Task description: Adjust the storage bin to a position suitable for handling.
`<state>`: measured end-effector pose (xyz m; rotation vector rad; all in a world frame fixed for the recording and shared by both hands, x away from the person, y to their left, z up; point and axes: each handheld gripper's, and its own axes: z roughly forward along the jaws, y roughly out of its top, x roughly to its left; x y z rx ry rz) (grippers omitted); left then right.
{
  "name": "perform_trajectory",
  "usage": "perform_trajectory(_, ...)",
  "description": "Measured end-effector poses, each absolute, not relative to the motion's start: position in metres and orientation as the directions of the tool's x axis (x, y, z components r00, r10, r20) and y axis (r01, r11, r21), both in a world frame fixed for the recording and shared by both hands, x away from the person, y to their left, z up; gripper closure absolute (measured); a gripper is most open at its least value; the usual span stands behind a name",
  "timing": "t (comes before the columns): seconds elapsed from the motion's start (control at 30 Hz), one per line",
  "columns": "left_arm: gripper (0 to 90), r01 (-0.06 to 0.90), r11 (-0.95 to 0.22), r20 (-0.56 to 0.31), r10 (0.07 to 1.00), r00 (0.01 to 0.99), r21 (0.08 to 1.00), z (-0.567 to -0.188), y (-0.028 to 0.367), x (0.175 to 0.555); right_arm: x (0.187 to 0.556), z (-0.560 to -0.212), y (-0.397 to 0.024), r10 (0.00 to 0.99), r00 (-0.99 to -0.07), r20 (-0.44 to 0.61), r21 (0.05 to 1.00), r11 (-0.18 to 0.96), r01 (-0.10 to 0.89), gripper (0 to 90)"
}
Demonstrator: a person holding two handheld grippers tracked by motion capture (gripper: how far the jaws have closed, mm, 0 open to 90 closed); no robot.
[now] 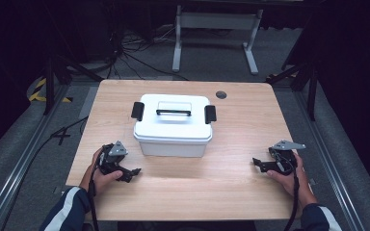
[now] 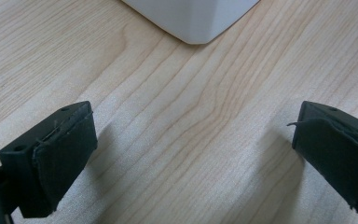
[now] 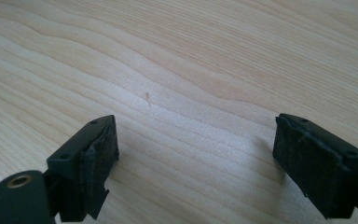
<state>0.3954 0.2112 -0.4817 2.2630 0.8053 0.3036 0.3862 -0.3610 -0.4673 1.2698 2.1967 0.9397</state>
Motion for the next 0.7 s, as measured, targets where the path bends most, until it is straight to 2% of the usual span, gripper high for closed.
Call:
perform_trajectory(0.3, 0.2, 0.462, -0.557, -0.016, 0.627, 0.779, 0.690, -0.482, 0.211, 0.395, 0.386, -0.467, -0.361, 0.871, -0.490, -0.033, 0.734, 0.354, 0.579, 14.8)
perform_trajectory(0.53, 0.2, 0.461, -0.558, -0.015, 0.626, 0.780, 0.690, -0.482, 0.211, 0.396, 0.381, -0.459, -0.362, 0.832, -0.551, -0.067, 0.706, 0.430, 0.563, 28.8)
perform_trajectory(0.7, 0.2, 0.461, -0.558, -0.014, 0.627, 0.779, 0.690, -0.482, 0.211, 0.396, 0.376, -0.439, -0.362, 0.790, -0.611, -0.054, 0.718, 0.456, 0.526, 30.2)
